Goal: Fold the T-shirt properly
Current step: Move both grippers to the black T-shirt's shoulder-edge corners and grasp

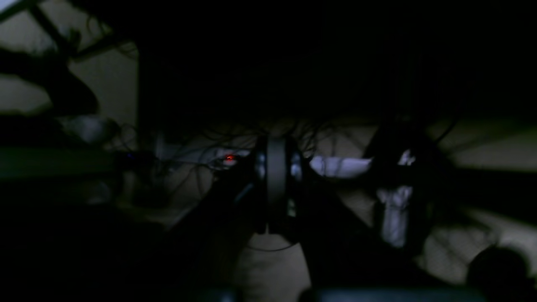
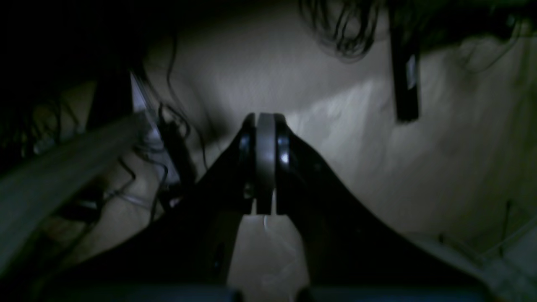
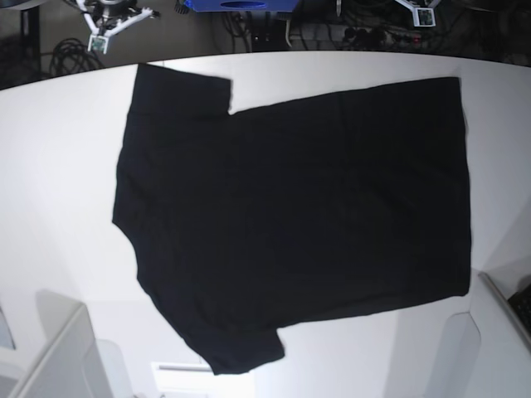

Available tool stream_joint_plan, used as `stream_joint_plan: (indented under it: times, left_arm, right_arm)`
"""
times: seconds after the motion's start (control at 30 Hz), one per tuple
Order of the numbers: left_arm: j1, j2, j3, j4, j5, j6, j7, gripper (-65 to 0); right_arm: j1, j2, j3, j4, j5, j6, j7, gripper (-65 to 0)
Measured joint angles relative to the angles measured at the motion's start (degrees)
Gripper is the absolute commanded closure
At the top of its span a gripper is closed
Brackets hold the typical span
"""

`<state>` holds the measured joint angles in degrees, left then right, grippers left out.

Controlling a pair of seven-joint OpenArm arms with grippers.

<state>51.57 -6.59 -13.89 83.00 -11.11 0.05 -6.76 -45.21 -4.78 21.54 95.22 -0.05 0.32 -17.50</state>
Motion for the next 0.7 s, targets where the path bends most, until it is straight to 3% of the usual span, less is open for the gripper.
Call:
stream_joint_plan:
  times: [0.17,0.3,0.43,0.53,0.6,0.7]
  left_arm:
    - [6.8,-4.4,-0.2,12.6,-8.1,0.2,-0.3,0.0]
    - [8.5,-6.2,-1.5,20.0,-12.4,-0.7,-0.3,0.0]
    - [7.5,-6.3,-5.2,20.7,-17.9,0.0,0.0,0.0]
    - [5.1,-6.2,-7.0,20.2,-20.9,0.2,-0.1,0.0]
    - [4.7,-6.2,-8.2,20.3,-22.6,-0.3,-0.1,-6.6]
    - [4.7,-6.2,-10.3,20.2,-25.7,0.5,-0.1,-21.4]
  right_arm:
    - [-0.9,-1.7,1.6,11.8,-0.1,0.1,-2.7,0.0]
    - [2.2,-1.5,1.6,15.2,0.0,0.2,-3.7,0.0]
    - [6.0,-1.6,1.6,16.3,0.2,0.2,-3.4,0.0]
    - [6.9,-1.7,0.1,16.6,4.9,2.4,-3.5,0.0]
    - [7.0,-2.0,-0.1,17.0,11.0,5.0,-3.8,0.0]
    - [7.2,-1.8,-0.1,17.2,18.3,6.6,-3.7,-24.0]
